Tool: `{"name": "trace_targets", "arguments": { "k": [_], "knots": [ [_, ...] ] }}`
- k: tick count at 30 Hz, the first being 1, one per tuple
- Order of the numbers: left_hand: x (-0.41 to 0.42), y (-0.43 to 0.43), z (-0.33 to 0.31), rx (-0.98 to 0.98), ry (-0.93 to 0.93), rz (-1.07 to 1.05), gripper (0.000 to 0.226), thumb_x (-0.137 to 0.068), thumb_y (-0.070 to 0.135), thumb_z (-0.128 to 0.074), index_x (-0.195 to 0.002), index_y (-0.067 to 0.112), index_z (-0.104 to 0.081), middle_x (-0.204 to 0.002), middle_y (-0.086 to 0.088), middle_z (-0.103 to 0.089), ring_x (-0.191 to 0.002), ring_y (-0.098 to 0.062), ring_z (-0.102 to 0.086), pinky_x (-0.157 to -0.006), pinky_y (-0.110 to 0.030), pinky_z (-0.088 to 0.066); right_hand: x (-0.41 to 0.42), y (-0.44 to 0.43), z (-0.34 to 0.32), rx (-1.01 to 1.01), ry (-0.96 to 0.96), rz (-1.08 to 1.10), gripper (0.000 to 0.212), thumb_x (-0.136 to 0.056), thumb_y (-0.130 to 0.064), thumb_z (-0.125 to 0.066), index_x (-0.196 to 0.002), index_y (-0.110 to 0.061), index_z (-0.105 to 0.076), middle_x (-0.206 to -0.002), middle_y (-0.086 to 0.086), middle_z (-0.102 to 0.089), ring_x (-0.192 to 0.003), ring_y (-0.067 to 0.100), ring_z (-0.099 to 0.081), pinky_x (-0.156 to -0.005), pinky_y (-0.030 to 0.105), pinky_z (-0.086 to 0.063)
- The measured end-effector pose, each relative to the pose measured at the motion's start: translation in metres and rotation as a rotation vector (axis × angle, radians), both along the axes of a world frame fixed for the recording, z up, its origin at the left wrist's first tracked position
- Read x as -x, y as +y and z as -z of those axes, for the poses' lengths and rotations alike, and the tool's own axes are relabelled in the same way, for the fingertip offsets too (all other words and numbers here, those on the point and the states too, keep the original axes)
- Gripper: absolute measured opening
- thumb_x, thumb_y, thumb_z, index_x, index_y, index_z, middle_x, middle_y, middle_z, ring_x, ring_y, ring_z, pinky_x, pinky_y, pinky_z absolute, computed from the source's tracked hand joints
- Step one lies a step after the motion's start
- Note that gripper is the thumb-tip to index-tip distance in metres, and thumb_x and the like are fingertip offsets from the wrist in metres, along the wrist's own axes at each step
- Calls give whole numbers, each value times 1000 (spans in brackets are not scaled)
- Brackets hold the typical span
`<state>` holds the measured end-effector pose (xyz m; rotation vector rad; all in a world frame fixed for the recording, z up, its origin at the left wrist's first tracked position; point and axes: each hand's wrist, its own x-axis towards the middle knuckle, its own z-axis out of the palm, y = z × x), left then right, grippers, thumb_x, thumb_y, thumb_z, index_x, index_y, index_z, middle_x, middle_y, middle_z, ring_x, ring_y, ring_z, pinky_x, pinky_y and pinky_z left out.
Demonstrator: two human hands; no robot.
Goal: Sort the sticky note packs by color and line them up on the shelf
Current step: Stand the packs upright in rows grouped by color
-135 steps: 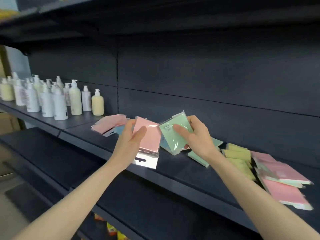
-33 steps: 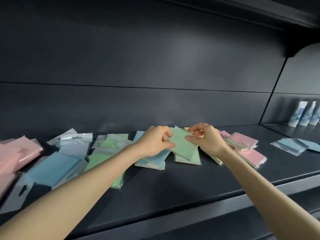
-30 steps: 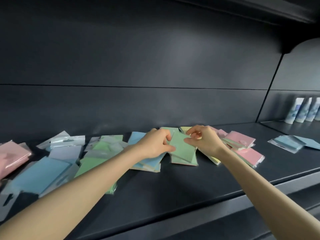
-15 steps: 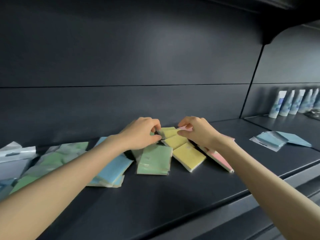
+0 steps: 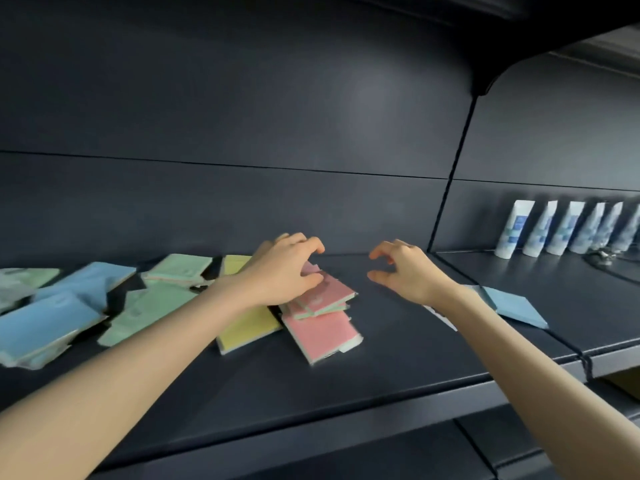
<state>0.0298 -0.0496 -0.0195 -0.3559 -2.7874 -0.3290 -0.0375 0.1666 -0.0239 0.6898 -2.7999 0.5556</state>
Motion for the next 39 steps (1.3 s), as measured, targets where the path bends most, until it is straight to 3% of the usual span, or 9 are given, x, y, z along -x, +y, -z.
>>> {"name": "trace_targets", "arguments": {
  "k": [13, 19, 23, 28, 31, 35, 39],
  "knots": [
    [50, 92, -2, 22, -34, 88, 43, -93, 39, -50, -132, 24, -42, -128, 3, -49, -120, -18, -41, -98, -34, -34, 36, 89, 8, 16, -24, 84, 37, -89, -30, -61, -122, -15, -54, -121, 4, -51, -110, 24, -53, -93, 37, -44],
    [64, 161, 14, 24, -99, 97, 44, -94, 40, -49, -133, 25, -40, -129, 3, -49, -121, -17, -40, -99, -34, -35, 53, 163, 21, 37, -43, 86, 34, -88, -29, -62, -119, -15, -56, -117, 4, -53, -104, 23, -54, -85, 28, -41],
    [75, 206, 31, -74, -172, 40, 45, -93, 41, -50, -133, 22, -42, -131, 3, -48, -123, -17, -40, -99, -34, -37, 67, 208, 32, 21, -80, 36, 34, -89, -30, -61, -118, -13, -57, -112, 4, -56, -107, 23, -53, -83, 23, -35],
    [86, 240, 50, -220, -247, -90, 56, -91, 48, -51, -136, 16, -41, -137, 0, -44, -127, -19, -40, -103, -40, -37, 84, 241, 41, 19, -161, -32, 38, -92, -31, -56, -127, -15, -52, -126, 5, -55, -118, 23, -51, -92, 26, -38],
    [88, 253, 58, -262, -301, -172, 66, -89, 53, -51, -140, 13, -36, -136, -1, -45, -124, -21, -44, -103, -43, -37, 89, 253, 46, 24, -239, -67, 43, -94, -33, -53, -134, -19, -46, -130, 3, -54, -118, 22, -50, -90, 24, -36],
    [88, 263, 63, -338, -327, -218, 68, -86, 53, -57, -138, 13, -38, -130, -1, -47, -113, -25, -54, -99, -43, -42, 93, 260, 50, 106, -307, -99, 49, -90, -39, -58, -134, -21, -46, -122, 1, -57, -111, 18, -53, -89, 23, -39],
    [90, 263, 61, -433, -277, -256, 76, -78, 48, -70, -138, 12, -40, -135, -3, -44, -123, -20, -45, -100, -32, -39, 96, 258, 50, 175, -279, -134, 48, -84, -36, -67, -127, -18, -51, -108, 0, -55, -101, 13, -51, -82, 20, -37]
  ]
}}
